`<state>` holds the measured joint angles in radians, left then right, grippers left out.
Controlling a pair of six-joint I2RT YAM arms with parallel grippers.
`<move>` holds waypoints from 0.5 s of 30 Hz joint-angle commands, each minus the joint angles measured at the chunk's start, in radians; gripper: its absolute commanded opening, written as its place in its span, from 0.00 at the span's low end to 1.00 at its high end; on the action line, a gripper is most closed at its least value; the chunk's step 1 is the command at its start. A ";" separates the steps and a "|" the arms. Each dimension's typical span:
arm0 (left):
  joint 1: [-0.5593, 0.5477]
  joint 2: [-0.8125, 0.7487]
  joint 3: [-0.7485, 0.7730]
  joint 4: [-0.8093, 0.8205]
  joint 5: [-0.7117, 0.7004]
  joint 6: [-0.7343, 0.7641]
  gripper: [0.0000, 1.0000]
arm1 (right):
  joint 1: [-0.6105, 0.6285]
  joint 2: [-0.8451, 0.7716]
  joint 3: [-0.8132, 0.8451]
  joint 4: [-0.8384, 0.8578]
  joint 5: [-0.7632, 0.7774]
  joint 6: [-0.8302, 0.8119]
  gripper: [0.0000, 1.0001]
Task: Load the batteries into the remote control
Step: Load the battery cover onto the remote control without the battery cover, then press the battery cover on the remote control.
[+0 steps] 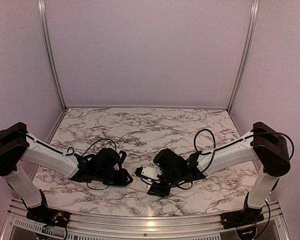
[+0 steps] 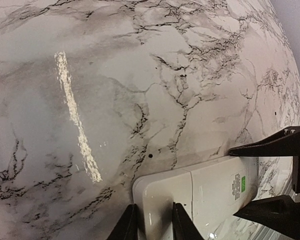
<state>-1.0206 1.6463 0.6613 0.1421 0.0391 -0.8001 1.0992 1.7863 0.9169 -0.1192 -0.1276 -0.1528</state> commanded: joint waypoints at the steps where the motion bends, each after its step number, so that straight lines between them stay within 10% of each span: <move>1: -0.019 0.091 -0.050 -0.042 0.084 0.054 0.19 | 0.001 0.019 -0.030 -0.055 -0.003 -0.025 0.08; 15: -0.089 0.203 -0.061 0.256 0.425 0.016 0.10 | 0.001 0.061 0.031 -0.036 -0.018 -0.073 0.07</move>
<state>-1.0122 1.6806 0.6189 0.2745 0.0853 -0.7963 1.0992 1.7855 0.9257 -0.1432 -0.1287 -0.1535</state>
